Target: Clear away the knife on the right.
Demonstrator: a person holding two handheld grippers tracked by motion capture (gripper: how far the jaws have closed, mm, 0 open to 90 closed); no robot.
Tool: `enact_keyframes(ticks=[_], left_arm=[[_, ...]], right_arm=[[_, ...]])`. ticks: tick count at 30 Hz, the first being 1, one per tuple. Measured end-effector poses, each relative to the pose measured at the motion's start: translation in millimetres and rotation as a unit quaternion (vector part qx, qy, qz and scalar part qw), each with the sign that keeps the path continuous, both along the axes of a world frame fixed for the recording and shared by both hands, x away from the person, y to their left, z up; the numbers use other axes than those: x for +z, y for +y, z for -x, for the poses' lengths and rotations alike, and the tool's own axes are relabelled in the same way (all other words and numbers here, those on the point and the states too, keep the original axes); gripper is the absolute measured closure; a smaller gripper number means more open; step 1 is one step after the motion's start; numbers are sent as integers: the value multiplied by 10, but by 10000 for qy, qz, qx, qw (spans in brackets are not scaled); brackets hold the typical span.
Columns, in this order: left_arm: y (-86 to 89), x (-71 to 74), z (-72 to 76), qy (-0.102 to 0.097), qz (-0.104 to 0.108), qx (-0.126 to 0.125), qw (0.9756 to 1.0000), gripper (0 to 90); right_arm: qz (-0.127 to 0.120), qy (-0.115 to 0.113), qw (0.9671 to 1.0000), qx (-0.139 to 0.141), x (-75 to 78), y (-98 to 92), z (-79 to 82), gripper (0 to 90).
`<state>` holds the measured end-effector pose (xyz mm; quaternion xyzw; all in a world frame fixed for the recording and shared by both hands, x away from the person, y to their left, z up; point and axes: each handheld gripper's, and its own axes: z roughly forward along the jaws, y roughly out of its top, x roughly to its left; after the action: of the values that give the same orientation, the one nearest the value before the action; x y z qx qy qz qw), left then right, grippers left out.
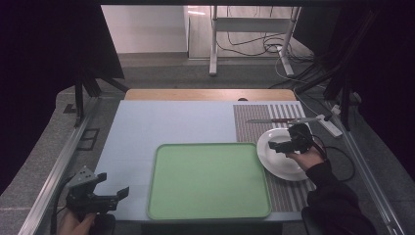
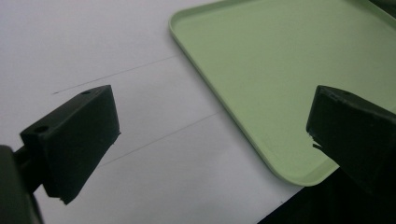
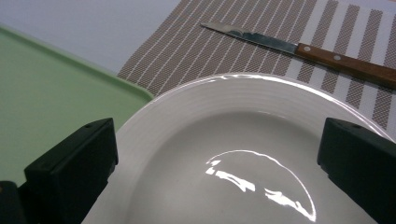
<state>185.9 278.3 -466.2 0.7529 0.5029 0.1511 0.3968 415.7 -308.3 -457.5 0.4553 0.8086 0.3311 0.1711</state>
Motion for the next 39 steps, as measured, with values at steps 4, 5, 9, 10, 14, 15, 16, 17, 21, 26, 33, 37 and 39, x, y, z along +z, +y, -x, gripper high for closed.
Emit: enact_keyframes(ticks=[4,5,9,10,14,15,16,17,21,26,33,37,39], left_arm=[[-1,0,1,-1,-2,-2,10000,24],[0,0,0,0,-1,-1,10000,24],[1,0,0,-2,2,-2,10000,24],[0,0,0,-2,1,-2,10000,24],[1,0,0,0,3,-2,10000,24],[1,0,-1,1,3,-2,10000,24],[1,0,-1,1,3,-3,10000,24],[1,0,-1,1,2,-3,10000,24],[2,-1,-1,-1,6,-3,10000,24],[2,-1,0,-1,11,-2,10000,24],[3,-2,-2,-1,10,-7,10000,24],[3,-2,-1,-3,12,-8,10000,24],[3,-2,-1,-5,10,-10,10000,24]], right_arm=[[19,25,10000,-85,-12,-24,-93,0],[-12,24,10000,-95,-15,-31,-116,0],[-49,25,9999,-160,-26,-58,-189,0],[-26,40,9998,-218,-40,-78,-243,0],[45,73,9995,-316,-72,-112,-353,0],[55,89,9993,-351,-79,-117,-379,0],[55,89,9993,-351,-79,-117,-379,0],[82,86,9993,-358,-86,-126,-407,0],[132,96,9986,-499,-103,-157,-528,0],[133,103,9980,-603,-106,-185,-632,0],[192,101,9972,-715,-130,-193,-829,0],[285,96,9967,-756,-159,-186,-920,0],[300,92,9966,-760,-166,-184,-941,0]])
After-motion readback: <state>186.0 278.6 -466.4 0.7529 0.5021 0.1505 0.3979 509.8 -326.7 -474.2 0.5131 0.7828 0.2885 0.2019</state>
